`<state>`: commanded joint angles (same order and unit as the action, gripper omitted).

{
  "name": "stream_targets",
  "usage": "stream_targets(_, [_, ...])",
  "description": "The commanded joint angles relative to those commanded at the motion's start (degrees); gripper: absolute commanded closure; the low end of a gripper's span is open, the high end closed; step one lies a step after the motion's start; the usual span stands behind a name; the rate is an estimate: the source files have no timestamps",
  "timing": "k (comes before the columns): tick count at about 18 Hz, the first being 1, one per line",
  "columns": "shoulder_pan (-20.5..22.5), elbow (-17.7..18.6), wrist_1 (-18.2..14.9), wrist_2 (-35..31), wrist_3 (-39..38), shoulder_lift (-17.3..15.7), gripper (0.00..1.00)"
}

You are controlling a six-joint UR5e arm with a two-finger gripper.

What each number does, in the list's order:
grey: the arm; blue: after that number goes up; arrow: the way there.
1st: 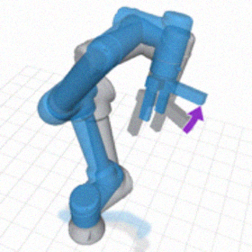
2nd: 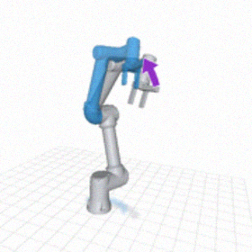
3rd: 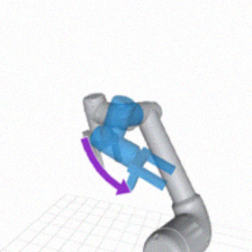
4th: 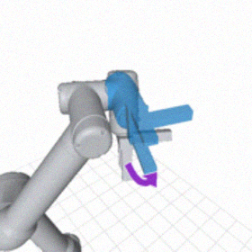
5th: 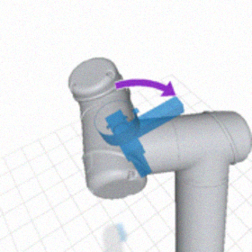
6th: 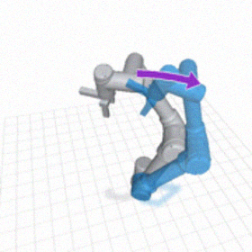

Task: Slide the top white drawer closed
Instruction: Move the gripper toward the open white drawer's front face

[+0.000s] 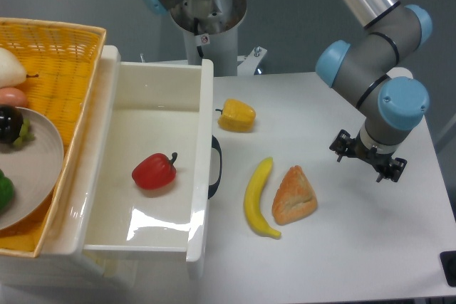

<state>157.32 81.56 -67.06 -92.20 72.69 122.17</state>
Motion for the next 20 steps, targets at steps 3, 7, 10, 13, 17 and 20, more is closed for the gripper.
stream_targets(3, [0.1, 0.0, 0.0, 0.0, 0.0, 0.0, 0.0])
stream_targets(7, [0.2, 0.0, -0.1, 0.8, -0.5, -0.2, 0.0])
stream_targets(10, [0.2, 0.0, -0.1, 2.6, -2.3, -0.3, 0.0])
stream_targets(13, [0.2, 0.1, -0.4, 5.1, -8.2, -0.8, 0.0])
stream_targets(17, [0.3, 3.3, -2.8, 6.0, -12.6, -3.6, 0.0])
stream_targets(20, [-0.3, 4.1, -5.4, 6.9, -18.6, -5.3, 0.01])
